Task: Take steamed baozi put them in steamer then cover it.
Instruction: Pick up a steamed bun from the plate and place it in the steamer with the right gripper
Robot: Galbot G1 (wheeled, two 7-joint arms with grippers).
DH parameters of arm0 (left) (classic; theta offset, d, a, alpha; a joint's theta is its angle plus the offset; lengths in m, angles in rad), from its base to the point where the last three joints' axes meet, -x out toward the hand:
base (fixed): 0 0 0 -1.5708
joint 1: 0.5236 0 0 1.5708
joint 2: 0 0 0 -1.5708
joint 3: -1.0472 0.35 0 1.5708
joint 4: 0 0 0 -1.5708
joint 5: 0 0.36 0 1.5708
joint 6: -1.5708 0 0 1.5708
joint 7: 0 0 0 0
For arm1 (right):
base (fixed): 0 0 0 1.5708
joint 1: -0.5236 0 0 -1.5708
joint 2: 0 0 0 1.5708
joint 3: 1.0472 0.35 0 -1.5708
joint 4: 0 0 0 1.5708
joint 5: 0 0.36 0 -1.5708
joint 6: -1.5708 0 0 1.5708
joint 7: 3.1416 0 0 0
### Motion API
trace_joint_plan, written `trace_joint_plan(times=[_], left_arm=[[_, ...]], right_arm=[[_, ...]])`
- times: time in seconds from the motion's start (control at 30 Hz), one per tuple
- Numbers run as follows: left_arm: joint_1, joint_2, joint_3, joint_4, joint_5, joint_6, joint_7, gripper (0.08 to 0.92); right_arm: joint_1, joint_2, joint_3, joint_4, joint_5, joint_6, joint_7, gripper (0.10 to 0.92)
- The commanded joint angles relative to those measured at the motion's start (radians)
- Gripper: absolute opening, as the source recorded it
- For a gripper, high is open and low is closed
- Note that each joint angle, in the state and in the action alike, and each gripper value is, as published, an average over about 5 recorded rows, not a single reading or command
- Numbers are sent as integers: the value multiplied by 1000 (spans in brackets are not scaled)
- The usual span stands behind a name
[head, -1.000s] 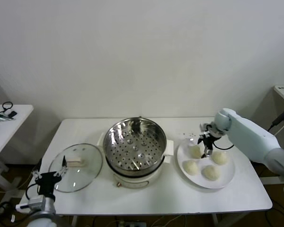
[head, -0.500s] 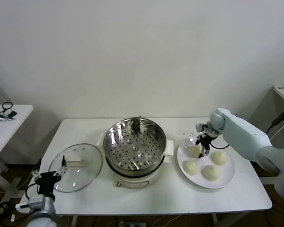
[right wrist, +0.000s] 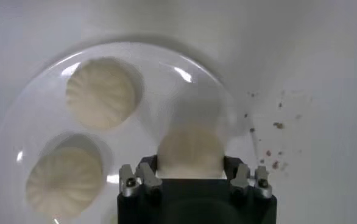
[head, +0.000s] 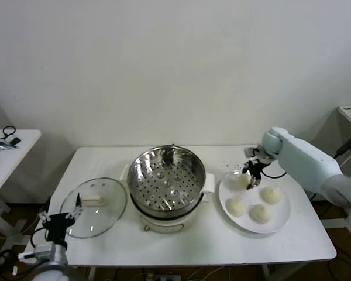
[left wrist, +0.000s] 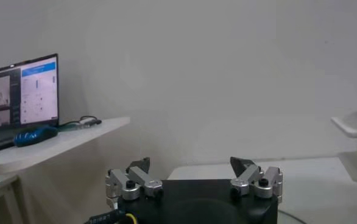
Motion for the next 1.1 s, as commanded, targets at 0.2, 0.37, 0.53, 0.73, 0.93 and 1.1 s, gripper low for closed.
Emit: trace_joint_plan(times=[0.2, 0.37, 0.53, 0.73, 0.93, 1.1], left_arm=[[18, -4, 6, -16, 6, 0, 4, 823], [39, -8, 11, -21, 8, -2, 4, 823], [55, -6, 16, -27, 10, -7, 5, 823], [72, 1, 21, -39, 12, -10, 6, 823], [81, 3, 26, -48, 12, -9, 7, 823], [83, 3, 29, -50, 14, -9, 7, 823]], right_arm=[[413, 27, -259, 245, 56, 221, -48, 704], [499, 110, -282, 309, -33, 337, -55, 704], [496, 206, -261, 357, -93, 413, -40, 702], [437, 320, -227, 375, -176, 472, -25, 704], [319, 410, -164, 340, -304, 512, -9, 703], [245, 442, -140, 316, -376, 525, -3, 703]])
